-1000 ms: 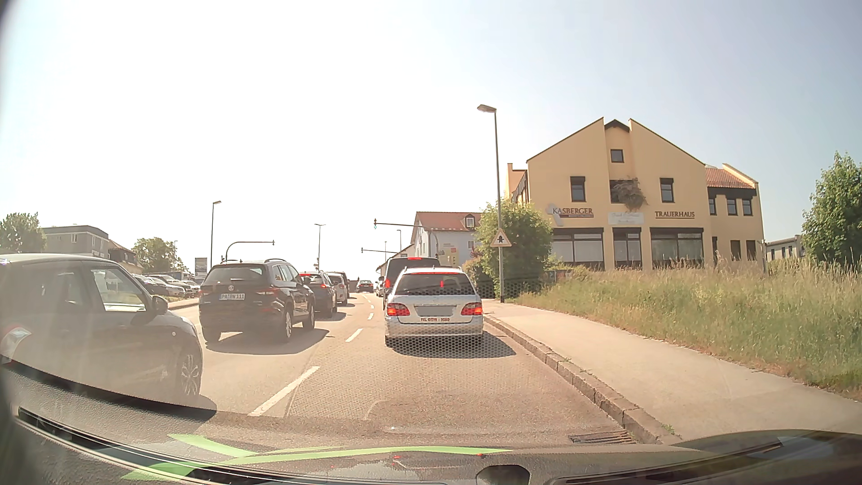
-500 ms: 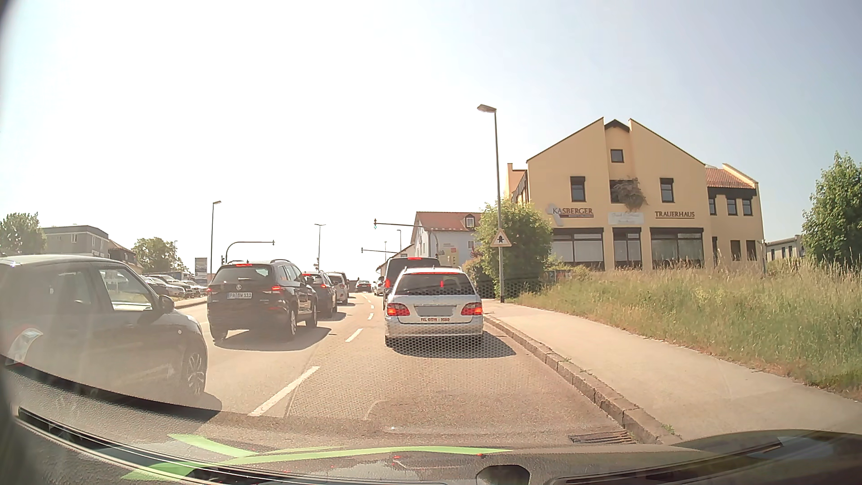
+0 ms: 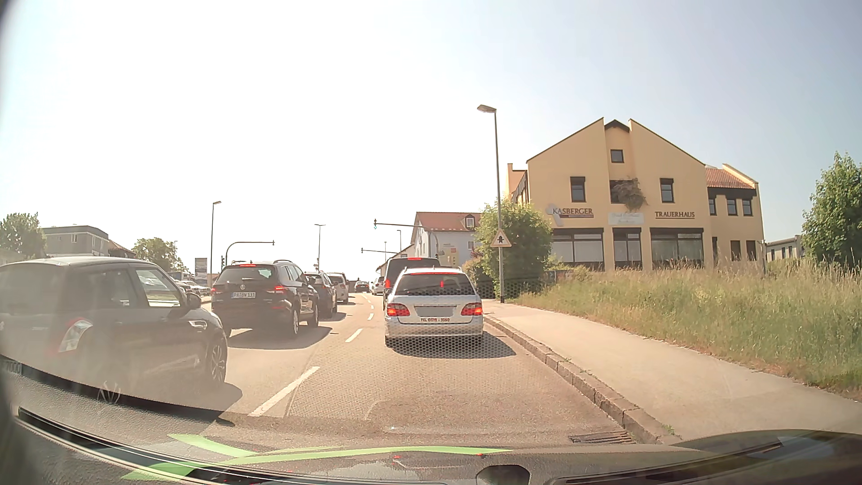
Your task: Follow the waypoints while adhering to traffic rules and regulations
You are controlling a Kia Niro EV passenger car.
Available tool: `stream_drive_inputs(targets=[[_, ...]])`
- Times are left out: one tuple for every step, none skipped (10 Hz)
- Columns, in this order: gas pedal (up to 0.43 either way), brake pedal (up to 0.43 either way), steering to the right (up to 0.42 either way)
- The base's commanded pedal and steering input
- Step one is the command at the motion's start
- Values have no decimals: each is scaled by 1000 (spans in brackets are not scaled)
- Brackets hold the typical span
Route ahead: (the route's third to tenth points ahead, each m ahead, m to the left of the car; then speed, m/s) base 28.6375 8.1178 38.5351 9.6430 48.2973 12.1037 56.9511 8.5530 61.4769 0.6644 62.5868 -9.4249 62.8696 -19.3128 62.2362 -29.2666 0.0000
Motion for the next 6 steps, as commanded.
stream_drive_inputs(targets=[[0,0,-21],[0,0,-21],[0,0,-21],[0,0,-21],[87,0,-21],[98,0,-21]])
